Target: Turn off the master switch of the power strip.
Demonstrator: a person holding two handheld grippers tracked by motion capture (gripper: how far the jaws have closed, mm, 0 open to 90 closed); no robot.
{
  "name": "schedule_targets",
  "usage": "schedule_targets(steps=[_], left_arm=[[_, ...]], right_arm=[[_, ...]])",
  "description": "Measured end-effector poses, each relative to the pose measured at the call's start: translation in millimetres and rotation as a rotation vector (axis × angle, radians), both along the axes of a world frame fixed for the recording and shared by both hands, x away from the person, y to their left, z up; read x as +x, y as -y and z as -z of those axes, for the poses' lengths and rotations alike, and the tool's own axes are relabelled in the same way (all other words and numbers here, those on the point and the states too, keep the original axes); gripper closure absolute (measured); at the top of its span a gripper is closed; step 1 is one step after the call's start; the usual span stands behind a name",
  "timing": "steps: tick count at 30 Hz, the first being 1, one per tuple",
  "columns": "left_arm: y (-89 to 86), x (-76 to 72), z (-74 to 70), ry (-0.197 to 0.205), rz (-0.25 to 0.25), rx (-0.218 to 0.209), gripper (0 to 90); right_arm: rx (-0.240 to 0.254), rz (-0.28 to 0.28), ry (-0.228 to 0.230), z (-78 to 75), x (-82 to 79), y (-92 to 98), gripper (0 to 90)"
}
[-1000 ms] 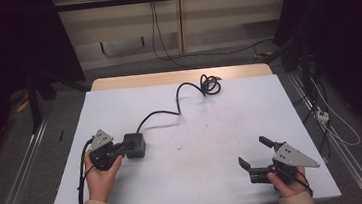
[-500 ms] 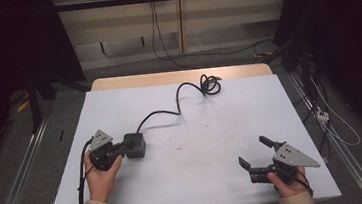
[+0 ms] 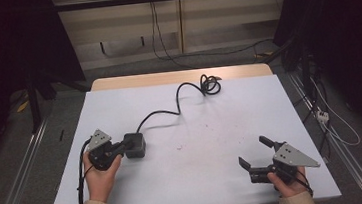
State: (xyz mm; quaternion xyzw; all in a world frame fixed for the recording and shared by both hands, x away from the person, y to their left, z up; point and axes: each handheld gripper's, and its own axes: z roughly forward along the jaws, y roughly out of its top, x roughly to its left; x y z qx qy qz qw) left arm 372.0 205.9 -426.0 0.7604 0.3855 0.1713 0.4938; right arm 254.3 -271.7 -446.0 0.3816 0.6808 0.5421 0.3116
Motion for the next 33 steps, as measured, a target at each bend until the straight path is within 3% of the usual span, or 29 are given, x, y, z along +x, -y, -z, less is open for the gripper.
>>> schedule_targets(steps=[10, 15, 24, 27, 33], left_arm=[[-1.7, 0.0, -0.9, -0.002, 0.007, 0.004, 90.0], [-3.0, -0.1, -1.5, 0.003, 0.015, -0.025, 90.0], [-7.6, -1.2, -5.8, 0.003, -0.02, -0.059, 69.1], [-8.9, -0.8, -6.3, -0.012, -0.032, -0.062, 55.2], [-8.4, -1.1, -7.4, -0.018, -0.026, -0.078, 42.3]], right_arm=[[0.0, 0.001, 0.0, -0.2, -0.1, 0.0, 2.2], [-0.001, 0.0, 0.0, -0.1, 0.2, 0.2, 2.3], [-0.001, -0.002, 0.0, 0.0, 0.2, 0.4, 2.3], [-0.002, -0.003, -0.001, 0.1, 0.4, 0.3, 2.2], [-0.001, -0.003, -0.001, 0.2, 0.4, 0.6, 2.2]])
